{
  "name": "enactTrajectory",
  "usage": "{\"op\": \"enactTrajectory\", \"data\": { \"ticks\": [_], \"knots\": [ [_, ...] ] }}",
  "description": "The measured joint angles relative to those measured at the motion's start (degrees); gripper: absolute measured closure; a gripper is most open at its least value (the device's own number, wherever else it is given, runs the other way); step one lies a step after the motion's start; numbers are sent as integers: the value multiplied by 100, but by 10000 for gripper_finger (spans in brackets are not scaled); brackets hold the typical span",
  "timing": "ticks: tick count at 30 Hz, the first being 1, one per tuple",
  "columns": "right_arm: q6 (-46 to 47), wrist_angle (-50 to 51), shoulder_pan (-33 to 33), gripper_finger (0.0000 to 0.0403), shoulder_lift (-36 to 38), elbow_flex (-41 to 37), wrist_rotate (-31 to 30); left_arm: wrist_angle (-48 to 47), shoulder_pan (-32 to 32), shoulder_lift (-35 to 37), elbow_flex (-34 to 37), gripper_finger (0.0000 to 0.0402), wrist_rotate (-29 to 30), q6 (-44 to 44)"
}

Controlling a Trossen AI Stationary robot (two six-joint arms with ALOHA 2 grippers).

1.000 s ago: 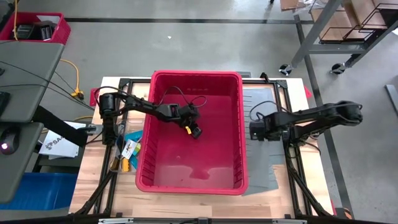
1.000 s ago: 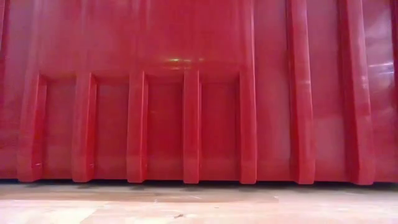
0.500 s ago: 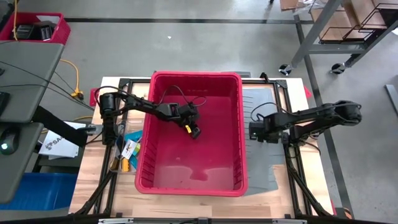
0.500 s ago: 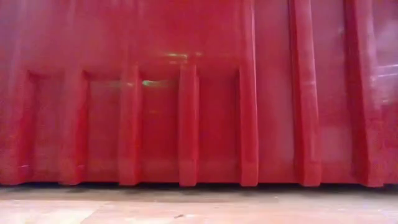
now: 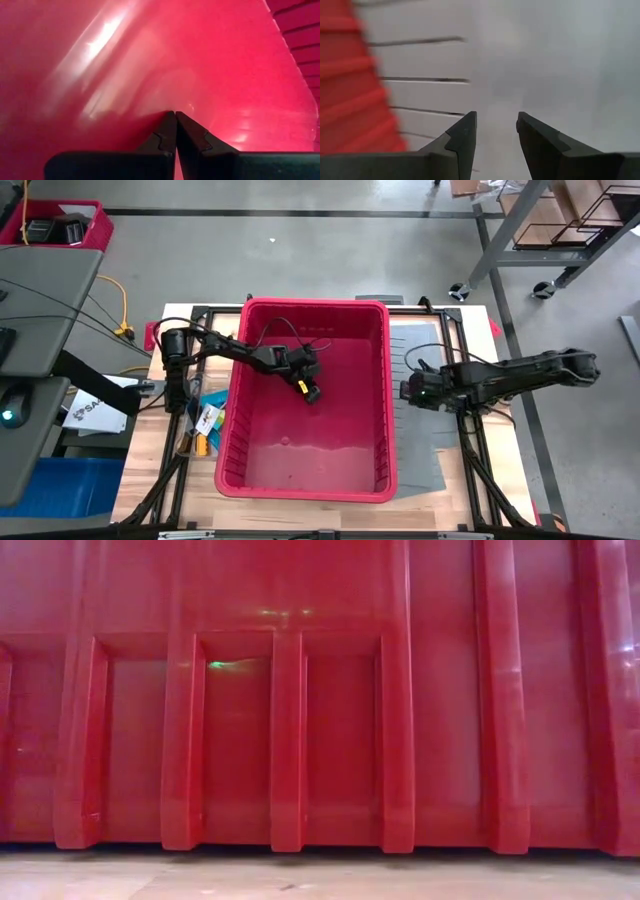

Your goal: Sort Items/Unsort Items

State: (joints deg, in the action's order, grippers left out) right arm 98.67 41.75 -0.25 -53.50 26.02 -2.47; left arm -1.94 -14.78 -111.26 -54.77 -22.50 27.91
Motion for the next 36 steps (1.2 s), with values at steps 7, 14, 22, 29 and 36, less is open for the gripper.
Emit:
{"op": "enactTrajectory", "data": {
  "ticks": [7,14,22,29,36],
  "knots": [
    [-129,914,148,265,601,177,75,0,-45,0,-1,401,-14,-36],
    [79,1113,562,282,-35,210,183,45,-49,0,-1,401,28,-104],
    [357,1159,1103,392,-1308,290,105,52,-49,0,-4,401,62,-110],
    [737,2190,1265,402,-1663,1154,-562,240,-10,0,1,401,125,-117],
    [338,2349,1355,403,-2197,1252,-211,538,-8,-11,-4,401,177,-117]
  ]
}}
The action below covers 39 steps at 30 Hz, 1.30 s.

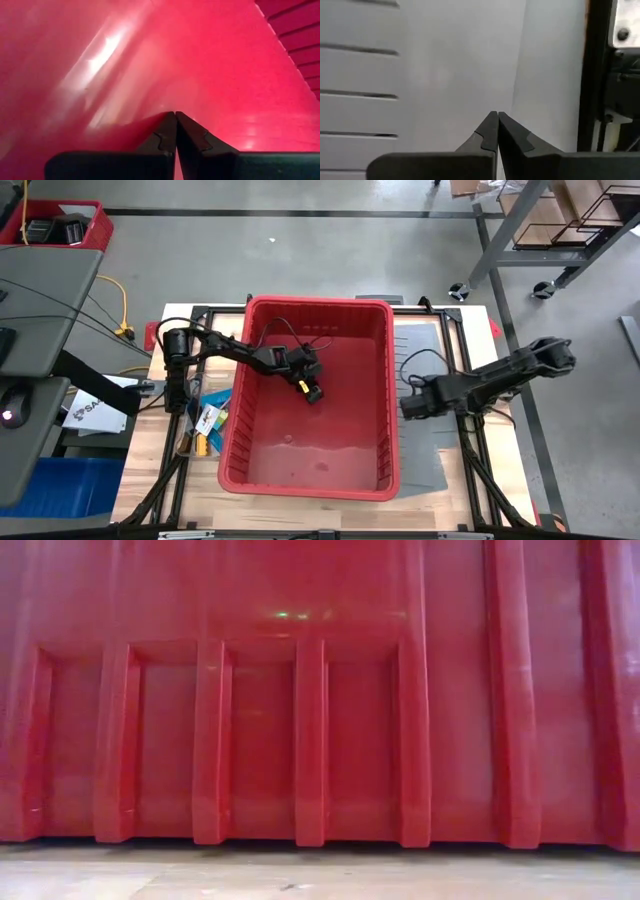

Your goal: Sort Items/Unsort Items

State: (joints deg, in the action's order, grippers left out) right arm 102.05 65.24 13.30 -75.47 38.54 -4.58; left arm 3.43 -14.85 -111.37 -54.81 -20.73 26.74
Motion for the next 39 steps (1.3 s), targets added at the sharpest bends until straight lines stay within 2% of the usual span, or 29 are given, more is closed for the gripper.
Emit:
{"op": "enactTrajectory", "data": {
  "ticks": [7,15,19,23,31,35,39],
  "knots": [
    [-373,23,18,403,-1011,7,344,-60,55,6,0,401,-22,15],
    [-398,44,251,403,-1373,48,656,-36,131,4,-4,401,-20,-3],
    [-125,-486,374,403,-980,37,674,-40,100,4,-4,401,-50,-92],
    [389,-964,583,403,-317,65,165,-106,66,11,1,401,-90,-204],
    [1060,-702,1056,403,1006,0,-768,-243,72,11,-8,401,122,-439],
    [1362,-424,1351,403,1585,2,-572,-303,76,11,-11,401,154,-435],
    [1413,-478,1724,403,1724,2,-121,-311,76,11,-11,401,170,-301]
  ]
}}
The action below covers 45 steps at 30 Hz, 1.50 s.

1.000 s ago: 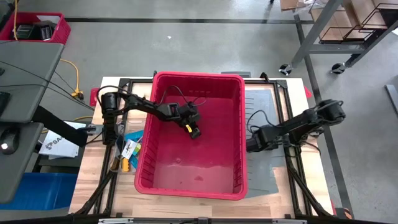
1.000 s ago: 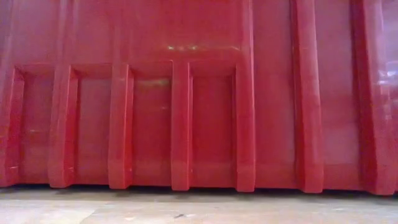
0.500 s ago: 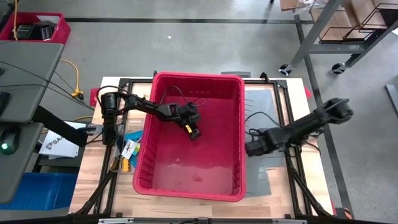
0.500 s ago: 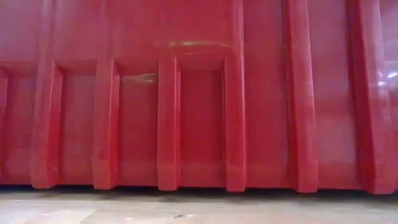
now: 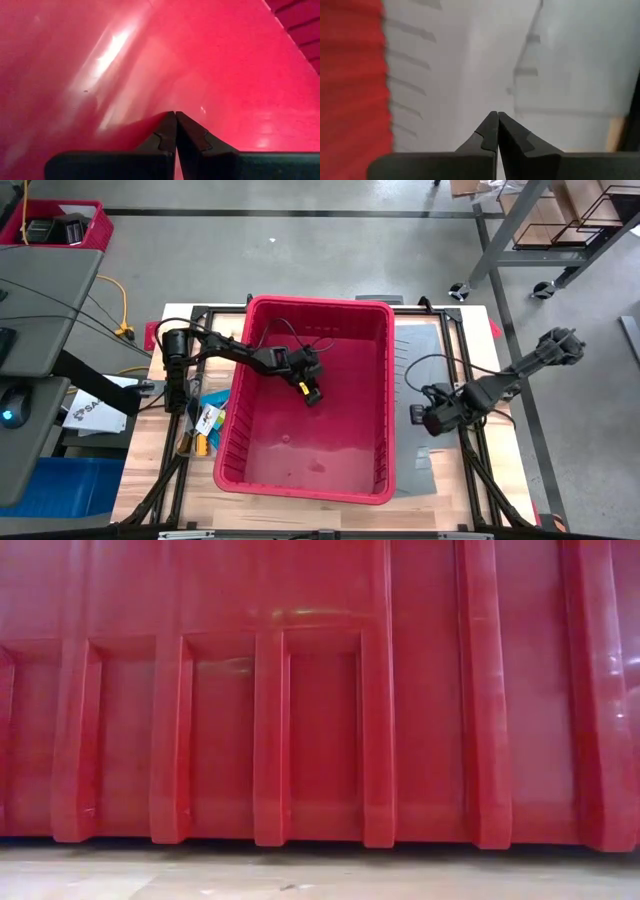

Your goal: Sort Items/Unsort Items

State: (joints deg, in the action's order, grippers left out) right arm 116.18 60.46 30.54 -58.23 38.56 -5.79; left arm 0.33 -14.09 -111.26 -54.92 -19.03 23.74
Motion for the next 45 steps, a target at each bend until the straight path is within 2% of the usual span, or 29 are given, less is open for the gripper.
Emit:
{"op": "enactTrajectory", "data": {
  "ticks": [3,7,10,14,18,21,25,28,34,40,45],
  "knots": [
    [258,-325,351,402,-120,-2,136,5,-5,0,2,401,-18,125],
    [775,-1063,894,388,-508,-2,-32,3,-10,0,2,401,-57,148],
    [1113,-1367,1266,355,-855,-2,13,3,-15,0,2,401,-105,119],
    [1384,-1566,1562,289,-1192,-2,91,2,2,-2,2,401,-155,149],
    [1520,-1624,1480,223,-1476,-2,-32,-11,123,0,2,401,-113,150],
    [1540,-2076,1309,192,-1606,-144,-194,-16,261,0,7,401,-45,167],
    [1557,-3627,1200,183,-1607,-924,-316,-24,433,0,7,401,-194,170],
    [1485,-4094,1151,183,-1547,-1264,-214,-77,541,0,10,401,-281,215],
    [950,-3512,1158,183,-1028,-1231,-229,-187,697,0,7,401,-253,218],
    [675,-1780,1463,183,-652,-704,48,43,742,0,14,401,-424,215],
    [776,-1661,1725,183,-507,-651,67,411,755,99,30,401,-894,296]
  ]
}}
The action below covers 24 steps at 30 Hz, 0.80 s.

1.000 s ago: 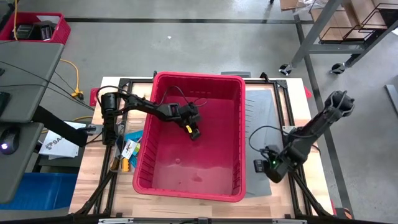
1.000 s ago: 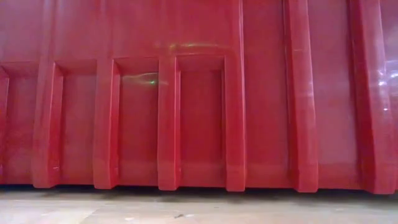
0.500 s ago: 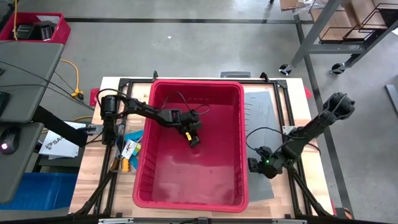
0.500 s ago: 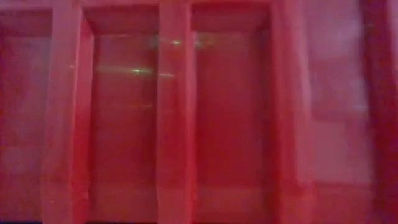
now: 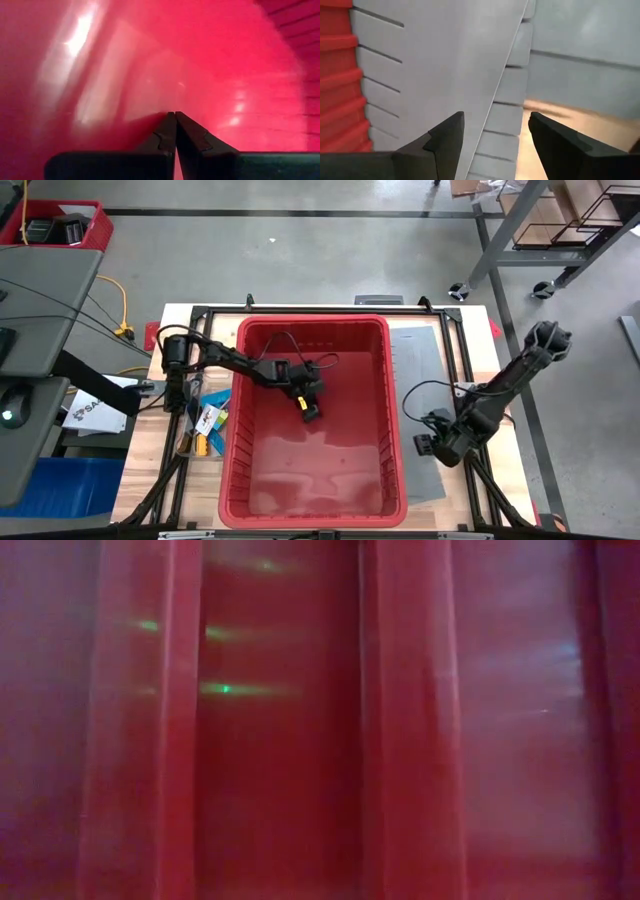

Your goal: Sort Items/Unsort Items

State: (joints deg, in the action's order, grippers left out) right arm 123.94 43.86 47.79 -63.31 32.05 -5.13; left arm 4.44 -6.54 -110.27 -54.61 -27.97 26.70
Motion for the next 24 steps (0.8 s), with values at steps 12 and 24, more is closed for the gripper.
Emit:
{"op": "enactTrajectory", "data": {
  "ticks": [12,24],
  "knots": [
    [203,-44,262,183,158,0,-197,-887,649,759,-567,401,-405,-1094],
    [243,-528,505,183,314,2,424,-771,1423,-889,-1439,401,905,-286]
  ]
}}
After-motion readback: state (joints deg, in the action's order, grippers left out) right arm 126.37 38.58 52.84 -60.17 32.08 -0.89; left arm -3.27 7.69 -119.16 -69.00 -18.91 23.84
